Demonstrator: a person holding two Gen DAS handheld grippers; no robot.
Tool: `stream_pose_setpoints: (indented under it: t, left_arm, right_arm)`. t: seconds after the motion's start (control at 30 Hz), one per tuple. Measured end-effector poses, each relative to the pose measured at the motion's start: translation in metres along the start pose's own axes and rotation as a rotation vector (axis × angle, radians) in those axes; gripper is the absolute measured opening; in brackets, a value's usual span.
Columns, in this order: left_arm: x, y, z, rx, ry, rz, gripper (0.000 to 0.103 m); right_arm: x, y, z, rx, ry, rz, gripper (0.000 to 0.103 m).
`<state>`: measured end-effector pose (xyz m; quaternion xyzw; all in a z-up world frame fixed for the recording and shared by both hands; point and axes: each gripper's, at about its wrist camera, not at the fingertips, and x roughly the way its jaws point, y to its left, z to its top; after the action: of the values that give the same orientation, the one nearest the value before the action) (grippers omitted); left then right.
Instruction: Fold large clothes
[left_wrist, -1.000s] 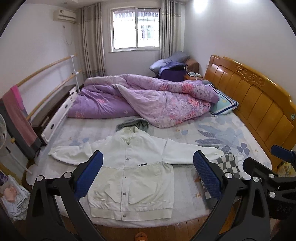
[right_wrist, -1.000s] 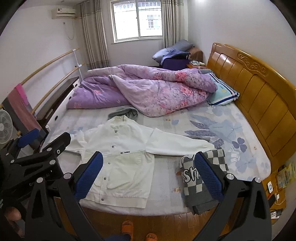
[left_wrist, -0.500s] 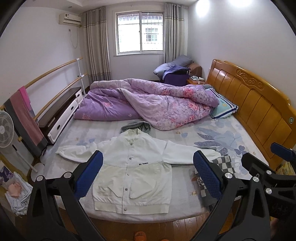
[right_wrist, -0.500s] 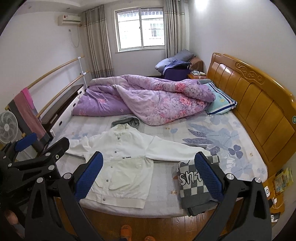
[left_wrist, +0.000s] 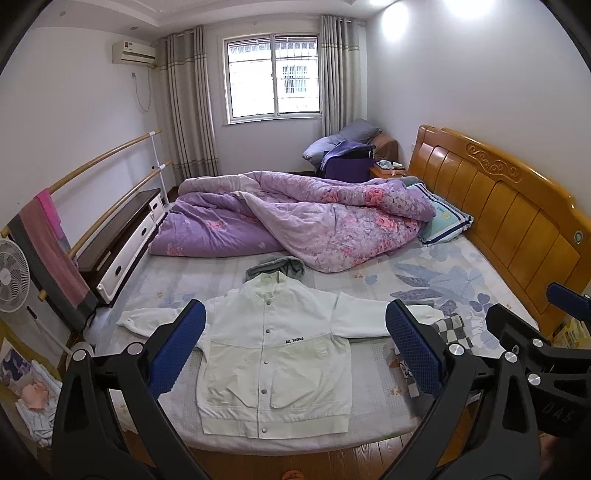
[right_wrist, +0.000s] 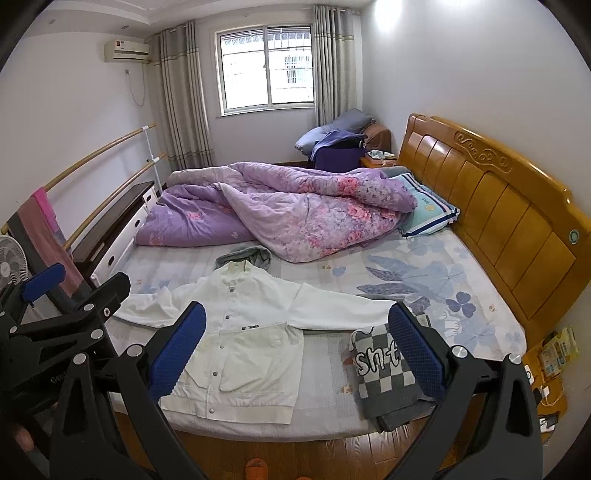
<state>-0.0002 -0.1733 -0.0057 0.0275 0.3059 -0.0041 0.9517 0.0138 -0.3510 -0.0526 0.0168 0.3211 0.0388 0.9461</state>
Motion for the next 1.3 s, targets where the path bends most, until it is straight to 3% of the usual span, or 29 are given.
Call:
stream_pose_setpoints:
  t: [0.9,1.03,1.13,1.3]
  left_arm:
    - [0.000,0.010,0.005,0.004,-0.030,-0.018,0.098]
    - [-0.005,0.011,0.007,-0.003,-0.042,-0.056,0.098]
    - [-0.007,0.003,0.007,0.040,-0.055,-0.038,0.098]
    - [-0.007,0.003,0.008,0.040,-0.048,-0.027,0.098]
  right_arm:
    - [-0.011,0.028,0.009,0.002,-0.012,-0.063,0.095]
    - [-0.035,0.019,0.013,0.054,-0.153,0.031,0.095]
    - [-0.035,0.027,0.018,-0.011,-0.165,-0.039,0.095]
    - [-0.030,0.018,0.019,0.030,-0.139,-0.028,0.095]
